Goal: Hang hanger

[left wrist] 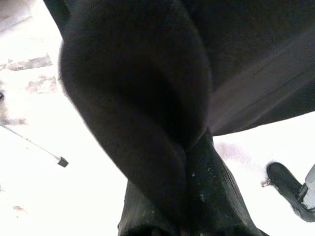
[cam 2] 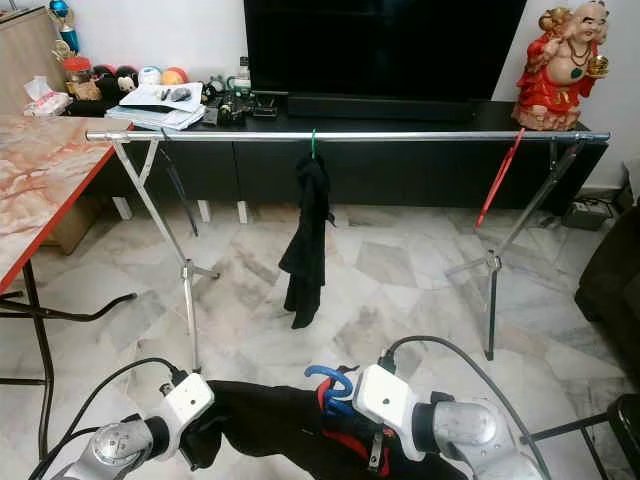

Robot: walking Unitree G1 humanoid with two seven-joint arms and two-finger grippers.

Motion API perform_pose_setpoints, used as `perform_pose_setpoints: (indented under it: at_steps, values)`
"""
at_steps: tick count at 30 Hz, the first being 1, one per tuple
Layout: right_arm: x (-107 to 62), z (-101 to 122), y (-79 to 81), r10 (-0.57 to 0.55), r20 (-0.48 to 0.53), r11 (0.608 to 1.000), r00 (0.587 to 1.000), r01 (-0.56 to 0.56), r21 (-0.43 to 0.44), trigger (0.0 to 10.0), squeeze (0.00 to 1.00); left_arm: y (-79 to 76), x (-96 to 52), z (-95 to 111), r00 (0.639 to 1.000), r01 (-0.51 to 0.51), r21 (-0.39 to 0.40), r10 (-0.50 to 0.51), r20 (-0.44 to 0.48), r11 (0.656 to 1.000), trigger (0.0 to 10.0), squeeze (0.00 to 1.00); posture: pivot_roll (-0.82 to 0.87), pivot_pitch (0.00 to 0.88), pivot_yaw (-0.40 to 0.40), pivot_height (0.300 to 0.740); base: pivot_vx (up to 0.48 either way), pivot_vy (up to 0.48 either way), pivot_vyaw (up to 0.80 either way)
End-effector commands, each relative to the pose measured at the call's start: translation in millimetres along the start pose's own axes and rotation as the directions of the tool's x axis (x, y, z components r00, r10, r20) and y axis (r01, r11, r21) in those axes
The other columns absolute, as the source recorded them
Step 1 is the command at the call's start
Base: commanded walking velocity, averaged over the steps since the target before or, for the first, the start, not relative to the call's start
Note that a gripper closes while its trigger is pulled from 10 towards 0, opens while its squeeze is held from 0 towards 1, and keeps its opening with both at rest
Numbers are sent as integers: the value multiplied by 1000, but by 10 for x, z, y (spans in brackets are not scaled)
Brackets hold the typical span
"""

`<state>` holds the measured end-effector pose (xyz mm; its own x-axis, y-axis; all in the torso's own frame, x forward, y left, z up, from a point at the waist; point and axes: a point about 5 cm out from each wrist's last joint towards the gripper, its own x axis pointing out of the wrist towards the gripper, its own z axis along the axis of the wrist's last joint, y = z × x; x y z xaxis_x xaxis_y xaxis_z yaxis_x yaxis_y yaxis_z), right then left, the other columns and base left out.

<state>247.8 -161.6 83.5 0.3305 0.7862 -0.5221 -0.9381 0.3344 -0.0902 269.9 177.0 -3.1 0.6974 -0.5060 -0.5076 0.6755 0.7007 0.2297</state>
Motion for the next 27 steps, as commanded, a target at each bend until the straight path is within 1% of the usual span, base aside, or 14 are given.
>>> perform_pose_setpoints:
  at_steps: [1, 3, 6, 7, 8, 12, 14, 15, 17, 19, 23, 24, 26, 27]
  values:
    - [-21, 50, -64, -33, 13, 999, 999, 33, -11, 10000, 0, 35, -4, 1, 1000, -18, -26, 18, -3, 999, 0, 0, 88, 84, -25, 740, 0, 0, 0]
    - [-21, 50, -64, -33, 13, 999, 999, 33, -11, 10000, 0, 35, -4, 1, 1000, -18, -26, 18, -3, 999, 0, 0, 88, 84, -25, 740, 0, 0, 0]
    - [-72, -98, -77, -59, -73, 998, 996, 59, -3, 10000, 0, 207, -56, -58, 982, -183, -82, 178, -62, 980, 0, 0, 86, 83, -23, 740, 0, 0, 0]
    - [-72, -98, -77, -59, -73, 998, 996, 59, -3, 10000, 0, 207, -56, -58, 982, -183, -82, 178, -62, 980, 0, 0, 86, 83, -23, 740, 0, 0, 0]
    - [-101, -154, -97, -82, -102, 997, 991, 83, 6, 10000, 0, 287, -103, -121, 960, -269, -98, 257, -114, 958, 0, 0, 86, 83, -23, 740, 0, 0, 0]
    - [-167, -275, -139, -138, -164, 989, 977, 145, 31, 10000, 0, 436, -266, -330, 871, -459, -136, 416, -261, 878, 0, 0, 84, 84, -23, 740, 0, 0, 0]
    - [-178, -298, -140, -145, -176, 987, 974, 154, 37, 10000, 0, 464, -310, -381, 842, -506, -149, 450, -296, 849, 0, 0, 85, 84, -23, 740, 0, 0, 0]
    - [-178, -298, -140, -145, -176, 987, 974, 154, 37, 10000, 0, 464, -310, -381, 842, -506, -149, 450, -296, 849, 0, 0, 85, 84, -23, 740, 0, 0, 0]
    - [-190, -335, -162, -173, -198, 981, 965, 186, 51, 10000, 0, 508, -426, -525, 754, -618, -170, 518, -404, 768, 0, 0, 85, 84, -23, 740, 0, 0, 0]
    - [-193, -335, -192, -197, -198, 976, 960, 212, 57, 10000, 0, 484, -498, -642, 700, -660, -163, 522, -487, 734, 0, 0, 85, 84, -23, 740, 0, 0, 0]
    - [-184, -287, -227, -222, -161, 969, 962, 236, 74, 10000, 0, 394, -515, -734, 687, -648, -163, 478, -547, 744, 0, 0, 87, 83, -24, 740, 0, 0, 0]
    - [-176, -249, -240, -229, -133, 966, 964, 242, 91, 10000, 0, 330, -494, -758, 700, -617, -171, 436, -566, 768, 0, 0, 87, 83, -24, 740, 0, 0, 0]
    - [-176, -249, -240, -229, -133, 966, 964, 242, 91, 10000, 0, 330, -494, -758, 700, -617, -171, 436, -566, 768, 0, 0, 87, 83, -24, 740, 0, 0, 0]
    - [-171, -212, -251, -237, -107, 963, 966, 248, 108, 10000, 0, 274, -479, -780, 709, -589, -175, 400, -581, 789, 0, 0, 90, 81, -23, 740, 0, 0, 0]
